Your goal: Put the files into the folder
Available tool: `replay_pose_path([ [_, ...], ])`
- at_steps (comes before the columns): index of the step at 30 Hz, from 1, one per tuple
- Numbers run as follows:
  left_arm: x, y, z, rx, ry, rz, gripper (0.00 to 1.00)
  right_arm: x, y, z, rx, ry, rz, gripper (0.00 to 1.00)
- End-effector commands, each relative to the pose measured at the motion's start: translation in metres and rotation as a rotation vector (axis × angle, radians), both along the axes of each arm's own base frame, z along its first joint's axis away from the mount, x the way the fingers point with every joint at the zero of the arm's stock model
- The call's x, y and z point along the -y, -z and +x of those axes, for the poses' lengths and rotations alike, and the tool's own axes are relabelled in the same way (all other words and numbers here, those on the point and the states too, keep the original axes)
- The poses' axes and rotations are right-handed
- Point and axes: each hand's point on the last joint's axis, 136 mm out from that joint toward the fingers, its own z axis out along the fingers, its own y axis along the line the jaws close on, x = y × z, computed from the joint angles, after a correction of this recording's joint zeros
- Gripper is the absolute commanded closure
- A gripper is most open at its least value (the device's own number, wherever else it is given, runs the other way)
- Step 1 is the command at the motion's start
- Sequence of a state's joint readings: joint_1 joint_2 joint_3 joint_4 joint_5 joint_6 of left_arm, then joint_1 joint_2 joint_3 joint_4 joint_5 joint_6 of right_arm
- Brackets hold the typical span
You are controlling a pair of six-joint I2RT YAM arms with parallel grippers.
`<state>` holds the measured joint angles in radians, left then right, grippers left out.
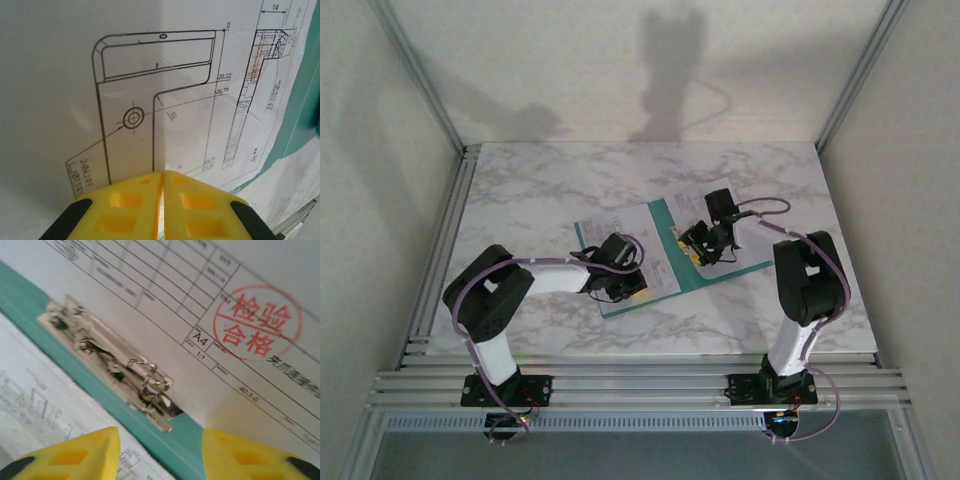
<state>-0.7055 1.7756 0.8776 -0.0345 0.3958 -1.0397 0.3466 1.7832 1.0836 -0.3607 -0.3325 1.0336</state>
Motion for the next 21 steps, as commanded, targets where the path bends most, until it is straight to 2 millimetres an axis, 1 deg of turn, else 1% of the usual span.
replay_pose_path([
  [1, -0.052, 0.030, -0.022, -0.094, -0.041, 0.188, 0.89, 0.001, -0.044, 0.008, 0.090, -0.006, 0.007, 0.50],
  [3, -0.058, 0.028, -0.021, -0.093, -0.049, 0.191, 0.89, 0.000, -0.054, 0.008, 0.120, -0.012, 0.023, 0.50],
  [6, -0.066, 0.025, -0.020, -0.087, -0.060, 0.197, 0.89, -0.001, -0.057, 0.001, 0.136, -0.028, 0.041, 0.51],
  [9, -0.076, 0.023, -0.021, -0.086, -0.078, 0.202, 0.88, 0.000, -0.047, -0.012, 0.121, -0.040, 0.055, 0.64],
  [12, -0.086, 0.020, -0.021, -0.083, -0.094, 0.206, 0.88, -0.002, -0.031, -0.030, 0.080, -0.051, 0.070, 0.81],
  [14, -0.091, 0.018, -0.022, -0.080, -0.103, 0.209, 0.86, -0.007, -0.021, -0.042, 0.059, -0.073, 0.071, 0.87],
  [15, -0.094, 0.016, -0.021, -0.077, -0.108, 0.207, 0.84, -0.010, -0.017, -0.048, 0.049, -0.085, 0.078, 0.88],
  [17, -0.096, 0.010, -0.019, -0.067, -0.114, 0.203, 0.79, -0.021, -0.010, -0.057, 0.029, -0.112, 0.105, 0.89],
  [19, -0.099, 0.001, -0.015, -0.052, -0.116, 0.217, 0.67, -0.030, -0.004, -0.063, 0.011, -0.136, 0.120, 0.92],
  [20, -0.100, -0.007, -0.011, -0.036, -0.116, 0.226, 0.59, -0.033, -0.003, -0.065, 0.009, -0.146, 0.124, 0.93],
  [21, -0.103, -0.013, -0.007, -0.026, -0.124, 0.230, 0.53, -0.036, -0.002, -0.066, 0.008, -0.147, 0.129, 0.94],
])
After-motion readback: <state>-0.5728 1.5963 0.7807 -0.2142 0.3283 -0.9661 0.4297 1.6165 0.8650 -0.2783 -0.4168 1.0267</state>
